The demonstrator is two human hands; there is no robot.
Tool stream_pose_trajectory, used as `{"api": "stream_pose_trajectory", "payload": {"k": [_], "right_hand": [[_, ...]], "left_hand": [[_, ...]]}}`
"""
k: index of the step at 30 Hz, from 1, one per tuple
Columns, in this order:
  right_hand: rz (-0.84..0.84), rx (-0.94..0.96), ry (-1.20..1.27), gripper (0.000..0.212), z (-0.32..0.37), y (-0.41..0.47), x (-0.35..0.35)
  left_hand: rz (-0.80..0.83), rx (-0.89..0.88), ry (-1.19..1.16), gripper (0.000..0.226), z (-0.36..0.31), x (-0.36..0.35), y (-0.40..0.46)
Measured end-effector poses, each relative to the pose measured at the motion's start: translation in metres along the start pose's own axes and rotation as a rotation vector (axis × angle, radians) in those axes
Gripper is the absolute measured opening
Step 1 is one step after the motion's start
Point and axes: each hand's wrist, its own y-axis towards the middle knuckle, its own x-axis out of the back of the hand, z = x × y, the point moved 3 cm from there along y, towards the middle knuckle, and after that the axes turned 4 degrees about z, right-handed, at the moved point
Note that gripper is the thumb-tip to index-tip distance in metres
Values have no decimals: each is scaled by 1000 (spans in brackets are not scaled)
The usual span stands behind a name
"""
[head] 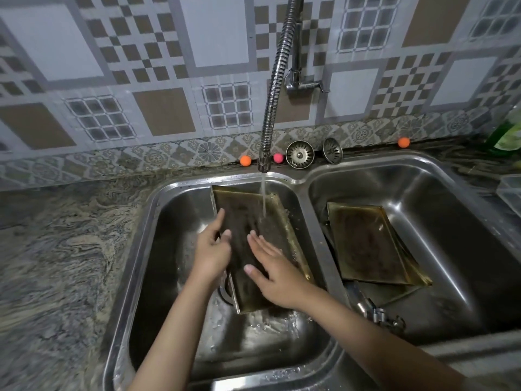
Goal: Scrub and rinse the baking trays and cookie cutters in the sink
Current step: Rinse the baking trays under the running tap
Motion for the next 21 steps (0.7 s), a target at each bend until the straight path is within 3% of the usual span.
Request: {"api": "stream_pose_trajectory", "payload": {"k": [3, 7, 13, 15, 18, 19, 21], "right_hand": [[3, -101, -277, 71, -19, 14, 21], [-83, -259, -369, 68, -23, 45, 56], [68, 36, -477, 64, 3, 22, 41], [43, -56, -581, 65, -17, 22, 56], [-120, -374, -563, 68, -32, 41, 85], [-150, -385, -527, 68, -27, 46, 85], [-104, -230, -486, 65, -8, 46, 69]], "left_hand": [[-92, 12, -103, 46, 0, -1, 0], [-127, -39, -203, 45, -8, -23, -7], [-150, -4, -334, 44, -11, -24, -5], [-144, 14, -322, 45, -7, -21, -4], [-45, -8, -263, 45, -7, -43, -12], [-24, -19, -275, 45, -7, -51, -14], [-31, -6, -343, 45, -8, -56, -11]]}}
